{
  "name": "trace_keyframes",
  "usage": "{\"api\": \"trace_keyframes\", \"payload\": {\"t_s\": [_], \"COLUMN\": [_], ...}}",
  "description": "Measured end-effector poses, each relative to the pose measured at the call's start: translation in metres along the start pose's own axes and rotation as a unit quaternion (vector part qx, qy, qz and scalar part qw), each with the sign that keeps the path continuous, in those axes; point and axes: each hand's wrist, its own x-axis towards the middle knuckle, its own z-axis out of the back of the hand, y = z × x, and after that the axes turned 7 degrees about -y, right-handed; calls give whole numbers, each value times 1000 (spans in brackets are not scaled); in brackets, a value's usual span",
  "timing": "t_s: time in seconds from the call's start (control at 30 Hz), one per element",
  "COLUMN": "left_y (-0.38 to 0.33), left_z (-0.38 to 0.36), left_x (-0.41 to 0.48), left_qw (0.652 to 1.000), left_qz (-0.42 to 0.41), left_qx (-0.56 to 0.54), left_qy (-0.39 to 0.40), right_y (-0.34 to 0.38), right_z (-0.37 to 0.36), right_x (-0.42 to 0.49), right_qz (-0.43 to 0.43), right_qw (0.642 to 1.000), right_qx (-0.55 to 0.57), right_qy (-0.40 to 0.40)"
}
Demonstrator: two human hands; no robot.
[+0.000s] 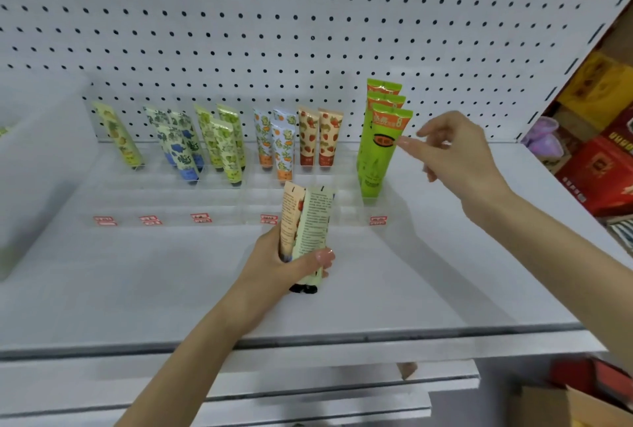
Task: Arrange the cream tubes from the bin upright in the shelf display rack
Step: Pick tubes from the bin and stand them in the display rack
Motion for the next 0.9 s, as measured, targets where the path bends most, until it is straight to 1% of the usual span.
{"api": "trace_keyframes", "payload": {"t_s": [0.03, 0.07, 0.13, 0.2, 0.27, 0.37, 0.53, 0.63, 0.7, 0.77, 0.9], "left_y": [-1, -1, -3, -4, -4, -6, -7, -4, -3, -4, -7], "left_z": [2, 4, 8, 11, 13, 15, 22, 28, 31, 34, 38], "left_x": [0, 1, 1, 0, -3, -9, -20, -27, -36, -47, -72], "left_qw": [1000, 999, 999, 998, 998, 998, 998, 998, 999, 999, 991], "left_qz": [8, 18, 34, 42, 49, 50, 26, 7, 5, 11, 34], "left_qx": [-14, -29, -38, -24, -15, 8, 47, 48, 19, -32, -128], "left_qy": [3, 6, 15, 30, 41, 45, -23, -33, -30, -28, -32], "right_y": [1, 3, 9, 17, 24, 30, 33, 35, 39, 45, 53], "right_z": [2, 3, 0, -9, -20, -34, -56, -64, -65, -64, -57], "right_x": [-8, -17, -39, -57, -66, -70, -87, -93, -97, -102, -112], "right_qz": [-11, -23, -32, -30, -25, -11, -26, -44, -54, -54, -16], "right_qw": [1000, 999, 992, 977, 965, 959, 939, 931, 929, 930, 946], "right_qx": [15, 24, 35, 62, 85, 72, 67, 81, 93, 101, 94], "right_qy": [-2, 19, 115, 204, 247, 273, 337, 352, 354, 348, 310]}}
